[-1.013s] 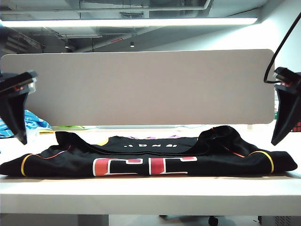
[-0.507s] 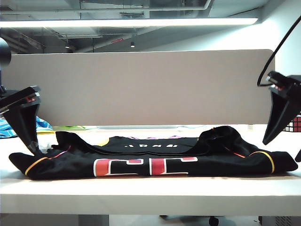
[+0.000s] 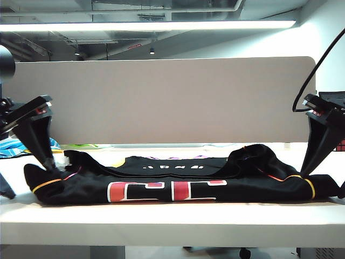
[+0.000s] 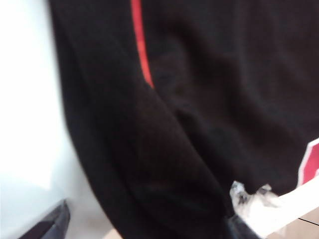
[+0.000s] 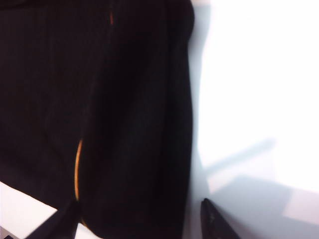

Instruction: Fold the bottom side of the basketball jersey horizontally towards the center, about one-third of the way, and then fold the bottom of the basketball jersey up towards the top, creating a neat rectangle.

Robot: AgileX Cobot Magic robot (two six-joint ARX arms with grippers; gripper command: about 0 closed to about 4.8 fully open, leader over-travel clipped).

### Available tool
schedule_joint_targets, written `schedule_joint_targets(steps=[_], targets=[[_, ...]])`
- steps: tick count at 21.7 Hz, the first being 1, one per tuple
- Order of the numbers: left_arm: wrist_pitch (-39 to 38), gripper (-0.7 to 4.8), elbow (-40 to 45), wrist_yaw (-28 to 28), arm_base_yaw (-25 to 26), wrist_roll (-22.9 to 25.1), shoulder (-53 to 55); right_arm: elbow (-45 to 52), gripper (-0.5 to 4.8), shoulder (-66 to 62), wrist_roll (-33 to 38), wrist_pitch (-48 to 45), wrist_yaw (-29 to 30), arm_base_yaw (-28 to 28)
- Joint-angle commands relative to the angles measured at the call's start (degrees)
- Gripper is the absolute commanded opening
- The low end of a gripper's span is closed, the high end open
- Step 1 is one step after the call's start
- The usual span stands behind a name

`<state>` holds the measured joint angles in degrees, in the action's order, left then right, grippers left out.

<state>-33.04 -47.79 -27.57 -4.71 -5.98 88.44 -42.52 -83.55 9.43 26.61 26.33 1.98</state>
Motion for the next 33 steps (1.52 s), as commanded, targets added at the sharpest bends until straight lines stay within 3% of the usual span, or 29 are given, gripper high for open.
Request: schedule_joint_targets(steps=[1, 3, 7, 9, 12, 16, 21, 27, 30, 33], targets=[[-1.33, 3.93, 1.27, 0.74, -0.24, -0.02, 1.18, -0.09, 3.04, 0.09, 0.83, -0.85, 1.07, 0.09], [-1.31, 3.63, 1.27, 0.74, -0.24, 0.0, 1.18, -0.09, 3.04, 0.09, 1.07, -0.98, 1.07, 0.48], [-1.01, 3.62, 1.27, 0.46, -0.28, 0.0, 1.18, -0.09, 3.01, 0.09, 1.92, -1.79, 1.01, 2.36], [-0.94, 3.54, 1.27, 0.46, -0.28, 0.0, 1.18, -0.09, 2.42, 0.02, 2.86, -3.19, 1.01, 2.97], [-0.26, 1.67, 1.27, 0.28, -0.28, 0.0, 1.18, -0.09, 0.59, 0.04, 2.99, -4.61, 0.57, 3.28], [2.16, -0.08, 1.27, -4.22, -0.26, 0.15, 1.16, -0.09, -0.05, 0.11, 2.95, -5.4, 0.59, 3.28], [-4.07, -0.06, 1.27, -4.7, -0.26, 3.08, -1.05, -0.09, -0.05, 3.58, -0.28, 1.49, 1.03, 3.28], [-15.54, -0.06, 1.2, -8.87, -0.28, 3.28, -17.77, -0.22, -0.05, 20.5, -3.21, 14.49, 1.03, 3.28], [-13.05, -0.06, 1.07, -8.57, -0.26, -1.75, -28.02, -0.87, -0.05, 29.29, -0.72, 14.64, 0.55, 3.26], [-6.78, -0.06, -0.83, -8.24, -0.17, -4.13, -28.96, -3.58, -0.05, 29.88, 0.85, 10.34, -0.11, 3.21]])
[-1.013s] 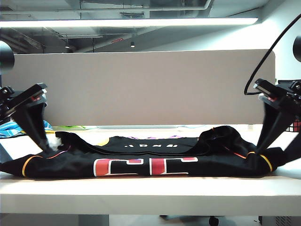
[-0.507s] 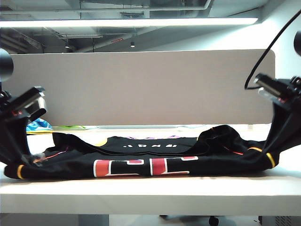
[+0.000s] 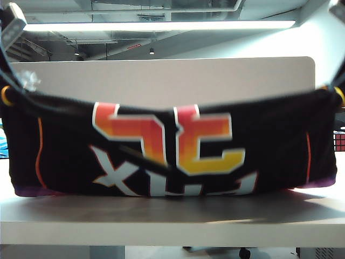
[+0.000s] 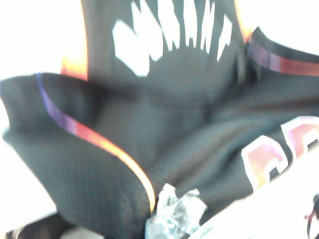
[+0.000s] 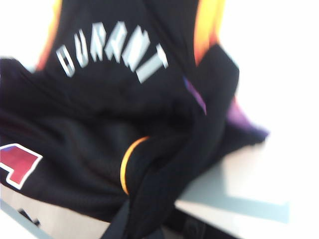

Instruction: Fold the bottom side of the basketball jersey horizontally towards the center, about one-third of the way, and then fold the bottom of the basketball jersey up towards the top, creating a neat rectangle.

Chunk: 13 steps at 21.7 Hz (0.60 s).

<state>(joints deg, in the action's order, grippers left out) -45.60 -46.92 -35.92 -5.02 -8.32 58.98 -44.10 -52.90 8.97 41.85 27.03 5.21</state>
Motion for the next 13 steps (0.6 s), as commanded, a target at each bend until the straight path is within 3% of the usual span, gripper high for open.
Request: schedule_joint_targets(steps=[1, 5, 8, 13], targets=[[8.94, -0.06, -3.21, 0.39, 0.13, -1.84, 2.25, -3.48, -0.05, -2.05, 1.77, -7.72, -2.08, -0.02], [19.63, -0.06, -9.25, 4.13, 0.17, -2.69, 12.39, -12.9, -0.05, -14.95, 1.9, -15.63, -4.33, -0.11], [23.52, -0.06, -13.64, 5.88, 0.17, -2.62, 20.55, -19.08, -0.05, -24.44, 1.95, -19.74, -4.44, -0.09], [33.73, -0.06, -20.87, 8.48, 0.17, -2.67, 33.97, -30.27, -0.05, -39.93, 1.9, -22.88, -5.07, -0.09]])
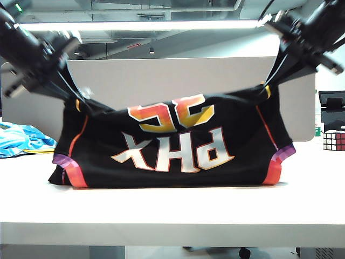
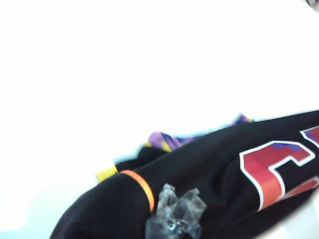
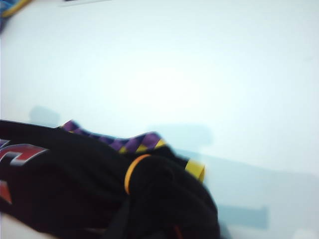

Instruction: Fold the bottom side of the basketball jersey horizontally towards the center, about one-third of the way, and then fold the bottom of the basketball jersey up towards the top, creating a neat rectangle.

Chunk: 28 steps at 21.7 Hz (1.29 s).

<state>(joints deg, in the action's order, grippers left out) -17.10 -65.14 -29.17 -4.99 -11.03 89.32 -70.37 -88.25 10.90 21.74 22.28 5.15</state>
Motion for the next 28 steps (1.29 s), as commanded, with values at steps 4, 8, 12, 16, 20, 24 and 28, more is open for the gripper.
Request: schedule_joint_targets(steps=[4, 8, 12, 16, 20, 24, 28], targets=[[9.25, 2.8, -7.69, 4.15, 1.29, 1.18, 10.4, -9.9, 3.44, -12.22, -1.51, -5.51, -0.11, -0.57], [9.44, 3.18, -9.27, 4.52, 3.39, 0.94, 8.96, -11.15, 3.33, -10.6, -1.7, -4.9, 0.17, -2.32], [7.02, 2.98, -9.35, 4.57, 5.05, 1.55, 3.54, -11.15, 3.13, -5.14, -2.34, -3.04, 1.88, -4.15], [2.36, 2.68, -9.29, 4.57, 5.11, 3.37, -3.21, -11.15, 3.13, 1.16, -4.11, 3.5, 3.78, -4.59], [-4.24, 1.76, -9.25, 5.18, 5.07, 6.4, -17.09, -9.09, 2.59, 13.31, -8.24, 11.1, 4.87, -4.59], [-9.42, 0.48, -8.28, 6.45, 5.07, 9.66, -27.82, -2.38, 1.4, 25.55, -8.35, 10.91, 4.55, -4.59], [-11.13, -0.06, 2.73, 6.47, 5.07, 9.49, -44.54, 10.43, 0.29, 42.36, -8.41, 9.86, 2.75, -4.59]])
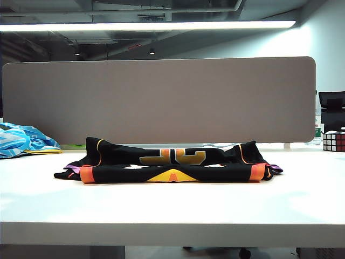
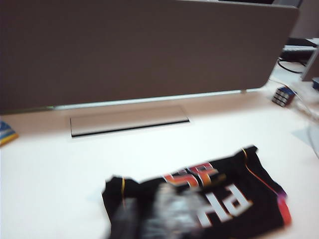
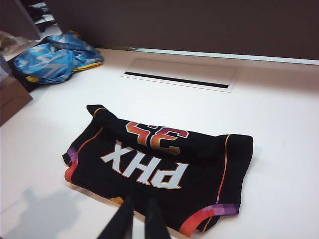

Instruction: Fold the bottom side of the basketball jersey horizontally towards the center, about one-third of the way, and then fold the bottom of the basketball jersey up towards the top, creating a neat rectangle.

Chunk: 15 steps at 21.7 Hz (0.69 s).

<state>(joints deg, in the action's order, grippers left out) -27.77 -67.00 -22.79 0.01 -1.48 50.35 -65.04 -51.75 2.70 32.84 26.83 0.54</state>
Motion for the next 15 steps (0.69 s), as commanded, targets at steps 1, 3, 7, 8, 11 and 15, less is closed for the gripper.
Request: schedule_joint_targets(steps=[1, 3, 7, 8, 11, 15], targets=[[-0.33, -0.06, 7.63, 0.68, 0.07, -0.07, -9.01, 7.93, 0.22, 9.33, -0.22, -1.73, -3.32, 0.02], [0.17, -0.06, 13.22, 3.02, 0.07, -0.52, -14.71, 12.96, 0.07, 15.39, -0.17, -3.13, -5.44, 0.02], [4.33, -0.06, 28.3, 4.59, 0.07, -4.9, -27.91, 25.55, -0.01, 28.65, 0.31, -7.74, -6.32, 0.02], [5.73, -0.06, 31.17, 4.55, 0.07, -6.58, -30.01, 27.65, -0.01, 30.71, 0.35, -8.28, -6.38, 0.02], [9.33, -0.06, 37.86, 3.72, 0.07, -9.4, -34.6, 32.54, -0.01, 34.95, 0.31, -9.57, -8.33, 0.02], [17.49, -0.06, 47.67, 3.52, 0.07, -11.15, -39.87, 42.47, -0.01, 40.83, 2.05, -18.53, -9.33, 0.02]])
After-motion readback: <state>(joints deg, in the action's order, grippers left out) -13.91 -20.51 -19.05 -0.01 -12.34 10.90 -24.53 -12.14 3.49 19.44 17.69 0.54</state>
